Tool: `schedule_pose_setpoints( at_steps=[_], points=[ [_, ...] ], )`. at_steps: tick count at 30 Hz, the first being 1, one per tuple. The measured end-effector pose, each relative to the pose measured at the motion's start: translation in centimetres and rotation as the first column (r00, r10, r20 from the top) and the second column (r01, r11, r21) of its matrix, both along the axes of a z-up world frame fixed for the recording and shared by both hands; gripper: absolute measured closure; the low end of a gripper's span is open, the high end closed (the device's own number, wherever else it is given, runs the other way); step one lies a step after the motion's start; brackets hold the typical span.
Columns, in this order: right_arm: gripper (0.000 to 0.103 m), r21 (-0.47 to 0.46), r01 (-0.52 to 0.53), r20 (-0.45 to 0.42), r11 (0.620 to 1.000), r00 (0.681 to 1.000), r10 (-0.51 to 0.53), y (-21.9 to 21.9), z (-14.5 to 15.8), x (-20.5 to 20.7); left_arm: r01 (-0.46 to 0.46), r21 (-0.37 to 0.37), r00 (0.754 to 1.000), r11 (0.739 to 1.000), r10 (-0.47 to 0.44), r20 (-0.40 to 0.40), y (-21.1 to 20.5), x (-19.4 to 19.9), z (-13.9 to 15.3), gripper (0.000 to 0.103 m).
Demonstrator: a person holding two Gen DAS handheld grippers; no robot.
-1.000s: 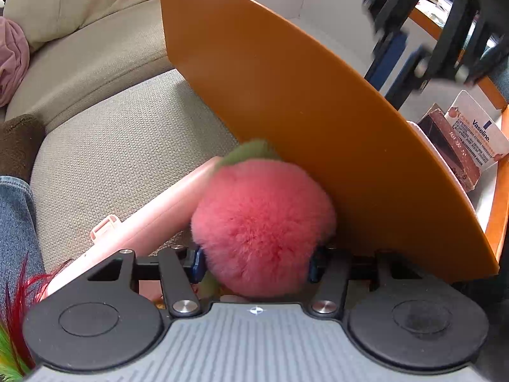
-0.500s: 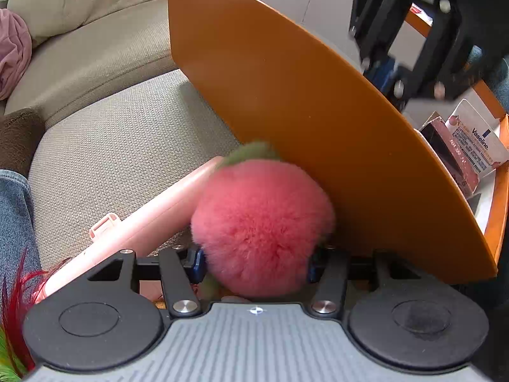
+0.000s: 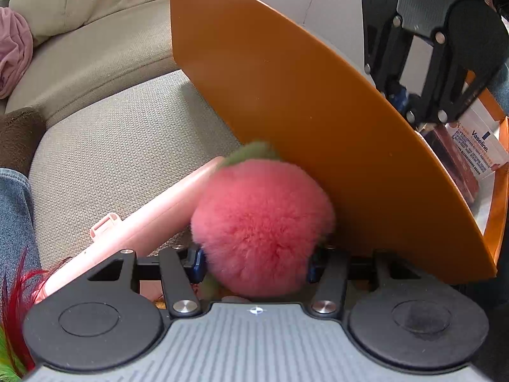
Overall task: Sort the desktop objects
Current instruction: 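Withdraw the right gripper while the left gripper carries the pink pompom toward the shoebox, then lower the pink pompom into the shoebox and open the left gripper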
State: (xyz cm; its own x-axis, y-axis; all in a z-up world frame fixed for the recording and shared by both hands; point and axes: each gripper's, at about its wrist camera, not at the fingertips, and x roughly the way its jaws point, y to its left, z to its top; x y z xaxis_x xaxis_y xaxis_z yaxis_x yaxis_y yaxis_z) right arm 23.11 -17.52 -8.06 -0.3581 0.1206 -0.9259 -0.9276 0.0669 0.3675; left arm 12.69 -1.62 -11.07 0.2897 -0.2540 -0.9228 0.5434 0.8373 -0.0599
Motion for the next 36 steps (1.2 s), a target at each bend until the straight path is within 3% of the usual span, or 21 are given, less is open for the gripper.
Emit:
schedule_pose_setpoints(
  at_steps=[7,11,16,20,28,30,33,36],
  points=[
    [0.095,0.001,-0.022,-0.019,1.000,1.000,0.022,0.3,-0.1,-0.2,0.005,0.003,1.000,1.000,-0.005,0.012,-0.1,-0.1,0.0,0.040],
    [0.092,0.005,0.006,0.074,1.000,0.997,-0.007,-0.1,0.3,-0.2,0.020,0.025,0.999,0.999,-0.021,0.047,-0.5,-0.5,-0.2,0.039],
    [0.089,0.074,0.140,0.186,0.987,0.971,-0.152,-1.9,2.2,0.4,-0.012,0.002,0.996,1.000,0.012,0.085,-0.4,-0.8,0.0,0.052],
    [0.083,0.152,0.304,0.275,0.941,0.901,-0.335,-4.0,3.4,0.3,-0.027,0.012,0.993,1.000,0.026,0.118,-0.7,-1.6,0.3,0.055],
    [0.083,0.410,0.480,0.189,0.776,0.787,-0.587,-6.7,7.2,-2.8,-0.142,-0.044,0.966,0.989,0.148,0.211,1.1,-4.0,3.5,0.056],
    [0.074,0.456,0.522,0.145,0.721,0.755,-0.639,-6.9,8.2,-4.1,-0.164,-0.075,0.955,0.984,0.178,0.238,1.7,-5.0,5.1,0.057],
    [0.071,0.518,0.578,0.146,0.630,0.666,-0.731,-6.6,9.1,-5.5,-0.159,-0.137,0.939,0.978,0.192,0.284,2.1,-6.6,8.3,0.057],
    [0.069,0.563,0.642,0.187,0.520,0.513,-0.837,-8.1,10.2,-6.6,-0.095,-0.199,0.929,0.975,0.158,0.333,1.0,-7.5,11.2,0.057]
  ],
)
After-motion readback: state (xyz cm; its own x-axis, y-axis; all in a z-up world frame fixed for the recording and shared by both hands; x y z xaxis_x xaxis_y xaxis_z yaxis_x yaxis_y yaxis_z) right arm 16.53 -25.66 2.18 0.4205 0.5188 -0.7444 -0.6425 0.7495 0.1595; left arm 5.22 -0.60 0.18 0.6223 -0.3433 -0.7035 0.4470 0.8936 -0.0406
